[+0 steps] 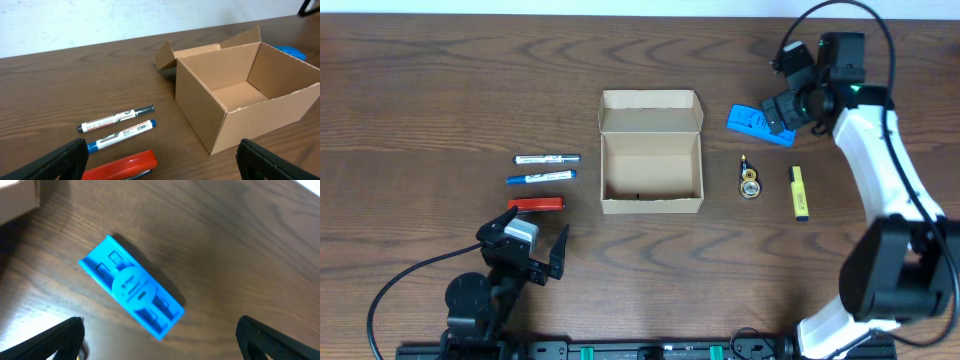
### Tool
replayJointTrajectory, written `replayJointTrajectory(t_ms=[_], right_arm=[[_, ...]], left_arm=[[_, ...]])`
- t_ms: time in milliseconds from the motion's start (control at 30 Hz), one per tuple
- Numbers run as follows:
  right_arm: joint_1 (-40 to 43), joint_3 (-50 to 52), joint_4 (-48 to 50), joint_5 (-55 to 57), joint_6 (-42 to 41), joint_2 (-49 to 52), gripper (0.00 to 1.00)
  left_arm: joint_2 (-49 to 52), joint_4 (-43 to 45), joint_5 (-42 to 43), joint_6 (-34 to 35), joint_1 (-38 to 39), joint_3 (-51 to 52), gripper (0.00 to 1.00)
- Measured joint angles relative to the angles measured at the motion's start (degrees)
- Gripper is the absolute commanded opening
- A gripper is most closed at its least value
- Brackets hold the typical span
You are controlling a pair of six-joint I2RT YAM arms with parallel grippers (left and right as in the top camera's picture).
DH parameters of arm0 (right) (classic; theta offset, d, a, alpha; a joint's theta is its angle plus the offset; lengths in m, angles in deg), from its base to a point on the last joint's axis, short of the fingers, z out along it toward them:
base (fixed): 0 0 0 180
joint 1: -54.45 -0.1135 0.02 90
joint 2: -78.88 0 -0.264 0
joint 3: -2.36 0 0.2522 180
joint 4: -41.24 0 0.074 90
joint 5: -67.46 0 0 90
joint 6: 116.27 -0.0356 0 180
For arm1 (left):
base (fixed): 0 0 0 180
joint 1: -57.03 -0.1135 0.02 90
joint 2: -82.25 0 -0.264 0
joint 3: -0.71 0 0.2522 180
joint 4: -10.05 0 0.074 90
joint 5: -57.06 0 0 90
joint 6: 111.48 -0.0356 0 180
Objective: Pack container
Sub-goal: 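Move the right gripper to the blue tape dispenser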
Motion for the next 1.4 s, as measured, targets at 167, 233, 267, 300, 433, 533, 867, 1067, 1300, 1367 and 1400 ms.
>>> replayJointTrajectory(t_ms=[167,233,267,300,433,533,867,1067,1300,1367,1400], right_arm=[[0.00,0.02,4.28,-1.66,2.27,5.11,0.99],[0.00,0.02,5.44,-2.10,2.97,6.95,0.99],[0.00,0.02,5.79,-2.34,3.37,7.78,0.99],[0.00,0.02,5.99,-2.58,3.85,8.57,0.99],[0.00,0.04,7.21,-3.74,5.49,11.58,0.99],[0.00,0.07,8.37,-4.15,5.97,12.61,0.99],[1.57,0.07,12.09,-7.54,6.40,15.69,0.99],[2.08,0.09,13.11,-9.44,6.40,17.05,0.99],[2.14,0.07,13.97,-10.71,6.36,18.32,0.99],[2.19,-0.04,13.92,-11.26,6.36,18.53,0.97],[2.21,-0.04,13.86,-11.47,6.36,18.60,0.97]], left_arm=[[0.00,0.00,0.00,0.00,0.00,0.00,0.95],[0.00,-0.02,0.00,0.00,0.00,0.00,0.95],[0.00,0.00,0.00,0.00,0.00,0.00,0.95],[0.00,0.00,0.00,0.00,0.00,0.00,0.95],[0.00,0.00,0.00,0.00,0.00,0.00,0.95],[0.00,0.00,0.00,0.00,0.00,0.00,0.95],[0.00,0.00,0.00,0.00,0.00,0.00,0.95],[0.00,-0.02,0.00,0.00,0.00,0.00,0.95],[0.00,0.00,0.00,0.00,0.00,0.00,0.95],[0.00,0.00,0.00,0.00,0.00,0.00,0.95],[0.00,-0.02,0.00,0.00,0.00,0.00,0.95]])
